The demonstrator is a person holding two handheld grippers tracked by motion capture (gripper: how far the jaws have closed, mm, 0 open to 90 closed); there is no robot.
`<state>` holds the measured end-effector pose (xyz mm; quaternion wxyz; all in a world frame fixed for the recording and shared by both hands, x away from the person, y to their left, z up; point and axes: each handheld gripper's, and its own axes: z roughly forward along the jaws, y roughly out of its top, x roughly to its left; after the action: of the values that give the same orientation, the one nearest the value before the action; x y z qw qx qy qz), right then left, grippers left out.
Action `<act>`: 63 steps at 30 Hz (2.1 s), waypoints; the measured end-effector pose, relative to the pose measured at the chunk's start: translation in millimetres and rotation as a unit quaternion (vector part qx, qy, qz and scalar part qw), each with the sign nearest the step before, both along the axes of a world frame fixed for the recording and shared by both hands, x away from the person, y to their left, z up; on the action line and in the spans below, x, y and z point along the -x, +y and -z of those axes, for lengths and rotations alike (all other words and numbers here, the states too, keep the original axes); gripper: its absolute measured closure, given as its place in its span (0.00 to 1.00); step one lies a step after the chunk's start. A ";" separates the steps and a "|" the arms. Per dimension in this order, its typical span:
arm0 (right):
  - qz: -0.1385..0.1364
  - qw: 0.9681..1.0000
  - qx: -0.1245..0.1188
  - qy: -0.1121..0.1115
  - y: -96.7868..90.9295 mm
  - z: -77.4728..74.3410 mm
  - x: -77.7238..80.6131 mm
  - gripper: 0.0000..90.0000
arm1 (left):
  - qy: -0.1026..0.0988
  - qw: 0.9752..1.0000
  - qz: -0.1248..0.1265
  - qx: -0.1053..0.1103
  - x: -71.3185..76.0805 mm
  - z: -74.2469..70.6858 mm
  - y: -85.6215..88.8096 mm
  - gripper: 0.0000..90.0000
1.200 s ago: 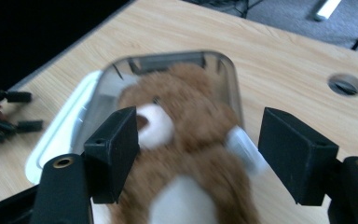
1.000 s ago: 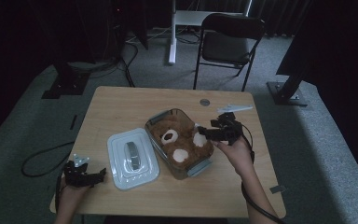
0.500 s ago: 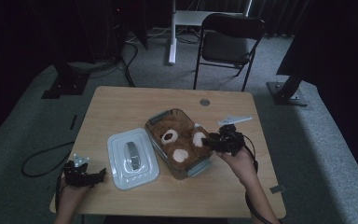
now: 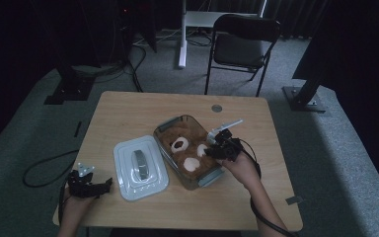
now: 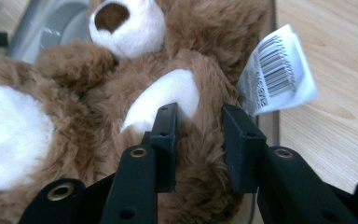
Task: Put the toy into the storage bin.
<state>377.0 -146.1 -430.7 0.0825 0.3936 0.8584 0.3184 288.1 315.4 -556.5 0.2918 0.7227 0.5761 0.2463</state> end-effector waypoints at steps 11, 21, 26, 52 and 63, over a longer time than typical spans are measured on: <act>-0.002 0.998 0.066 0.008 18.6 10.9 -8.5 0.81 | 0.000 1.000 0.000 0.000 0.0 0.0 -0.1 0.03; 0.010 1.000 -0.019 -0.022 -2.0 -14.8 4.8 0.63 | 0.000 1.000 0.000 0.000 0.0 0.0 0.0 0.03; -0.017 0.997 -0.068 -0.043 -6.3 -42.0 27.5 0.62 | 0.000 1.000 0.000 0.000 0.0 -0.1 0.0 0.03; -0.098 0.995 0.026 0.023 70.8 9.7 27.7 0.63 | 0.000 1.000 0.000 0.000 0.0 0.0 0.0 0.03; -0.053 0.996 -0.065 -0.016 10.7 -40.5 24.9 0.63 | 0.000 1.000 0.000 0.000 0.0 -0.1 0.0 0.03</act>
<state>352.0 -135.4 -390.3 0.0535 0.3469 0.8543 0.3834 288.1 315.4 -556.4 0.2917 0.7227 0.5762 0.2462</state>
